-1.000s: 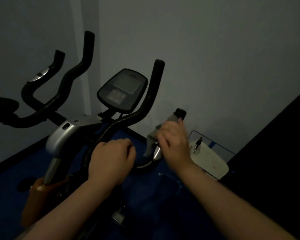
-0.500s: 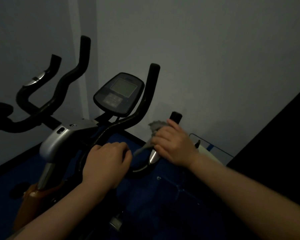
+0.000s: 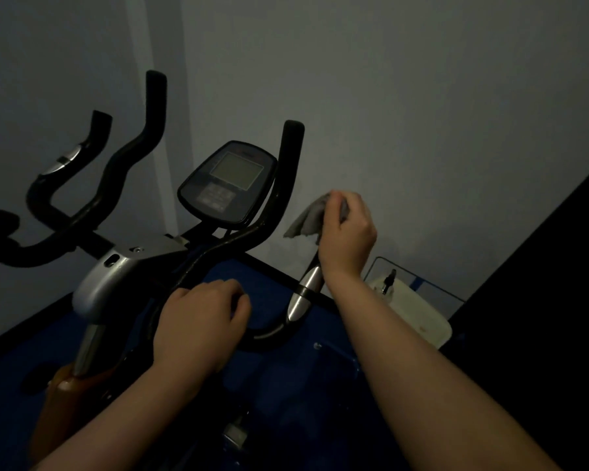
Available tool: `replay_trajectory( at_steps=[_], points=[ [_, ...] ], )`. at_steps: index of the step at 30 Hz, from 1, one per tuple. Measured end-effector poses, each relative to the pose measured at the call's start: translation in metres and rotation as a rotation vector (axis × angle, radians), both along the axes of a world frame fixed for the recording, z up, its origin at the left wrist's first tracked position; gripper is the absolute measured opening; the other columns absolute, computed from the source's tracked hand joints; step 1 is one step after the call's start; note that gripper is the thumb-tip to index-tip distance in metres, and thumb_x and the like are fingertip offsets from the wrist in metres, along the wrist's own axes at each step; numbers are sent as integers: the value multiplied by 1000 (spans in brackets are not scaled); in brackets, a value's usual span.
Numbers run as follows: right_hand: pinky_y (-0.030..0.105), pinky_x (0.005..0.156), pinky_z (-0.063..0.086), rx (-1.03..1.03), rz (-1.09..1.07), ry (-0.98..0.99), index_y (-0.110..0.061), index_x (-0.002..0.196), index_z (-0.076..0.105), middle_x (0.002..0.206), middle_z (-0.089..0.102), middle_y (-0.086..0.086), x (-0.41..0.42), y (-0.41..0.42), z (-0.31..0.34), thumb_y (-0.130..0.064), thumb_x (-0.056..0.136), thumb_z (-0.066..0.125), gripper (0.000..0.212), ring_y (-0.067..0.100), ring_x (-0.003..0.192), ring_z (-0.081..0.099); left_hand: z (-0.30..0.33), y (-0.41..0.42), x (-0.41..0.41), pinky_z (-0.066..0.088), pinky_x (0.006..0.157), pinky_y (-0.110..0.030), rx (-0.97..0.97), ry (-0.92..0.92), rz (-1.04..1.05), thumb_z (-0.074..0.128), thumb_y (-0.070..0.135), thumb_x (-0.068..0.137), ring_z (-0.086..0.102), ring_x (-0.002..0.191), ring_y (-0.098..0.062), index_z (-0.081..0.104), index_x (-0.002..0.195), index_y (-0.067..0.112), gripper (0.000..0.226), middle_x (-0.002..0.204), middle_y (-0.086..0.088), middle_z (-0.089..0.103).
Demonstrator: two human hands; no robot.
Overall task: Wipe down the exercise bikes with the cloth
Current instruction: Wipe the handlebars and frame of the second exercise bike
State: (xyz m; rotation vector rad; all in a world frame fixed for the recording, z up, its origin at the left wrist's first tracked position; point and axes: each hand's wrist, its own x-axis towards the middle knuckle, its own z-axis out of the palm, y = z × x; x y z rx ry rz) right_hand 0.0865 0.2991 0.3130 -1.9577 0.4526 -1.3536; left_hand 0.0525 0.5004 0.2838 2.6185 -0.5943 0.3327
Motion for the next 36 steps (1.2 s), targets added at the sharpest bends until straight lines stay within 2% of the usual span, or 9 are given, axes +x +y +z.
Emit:
replay_trajectory(
  at_steps=[5,8,13,17,19,22,24,28,36],
  points=[
    [20,79,51,457,-32,-87,-20,114,62,112,63,0,-11,23,-6,-36,99,41,30,10,96,60,-1,-1,-1,29,72,-27,-21,7,11,44,36,91,53,65,-10,54,75,29,20,71,11,59],
    [8,83,38,532,-13,-24,-21,137,46,130,49,-1,-27,41,-18,-32,101,39,38,7,110,50,-2,-2,0,29,72,-28,-20,-3,17,43,37,91,52,64,-10,54,74,29,22,70,12,58],
    [4,83,36,634,-6,3,-9,139,44,132,48,12,-58,80,-55,-23,102,35,40,20,116,51,-2,-3,1,27,69,-29,-1,-2,19,45,36,91,50,63,-11,47,68,30,24,65,13,51],
    [29,98,43,634,47,57,-12,137,43,133,52,11,-32,43,-28,-30,103,28,42,18,113,54,1,-3,0,27,70,-29,12,-11,24,45,37,91,60,72,-15,52,72,29,21,71,10,58],
    [23,97,41,629,50,63,-18,142,37,139,46,7,-27,40,-21,-32,103,26,43,13,116,51,2,-3,1,27,70,-28,19,-9,34,45,37,91,61,72,-15,54,74,29,20,72,11,57],
    [5,100,29,495,128,61,-30,146,24,154,25,-5,-65,87,-45,-35,102,27,45,-3,130,32,2,-3,0,26,69,-28,2,3,45,47,36,90,60,68,-14,54,74,29,19,71,11,60],
    [18,113,24,297,205,87,-30,145,24,156,16,-11,-83,99,-62,-39,100,24,46,-1,139,22,1,-4,-2,26,68,-27,-10,-8,42,48,36,90,60,67,-16,57,75,28,19,74,8,65],
    [44,119,-2,-346,203,358,-14,136,48,149,36,-2,-78,40,-60,-34,102,18,50,16,145,17,5,-5,-5,26,66,-27,-40,-41,88,46,36,92,57,67,-21,62,84,23,22,76,7,61],
    [43,116,19,-1090,801,562,-17,138,48,142,49,1,-89,-5,-36,-34,99,38,44,17,136,38,-1,7,-10,33,63,-27,-265,-198,34,47,23,86,56,66,-17,65,85,16,19,78,2,65]
  ],
)
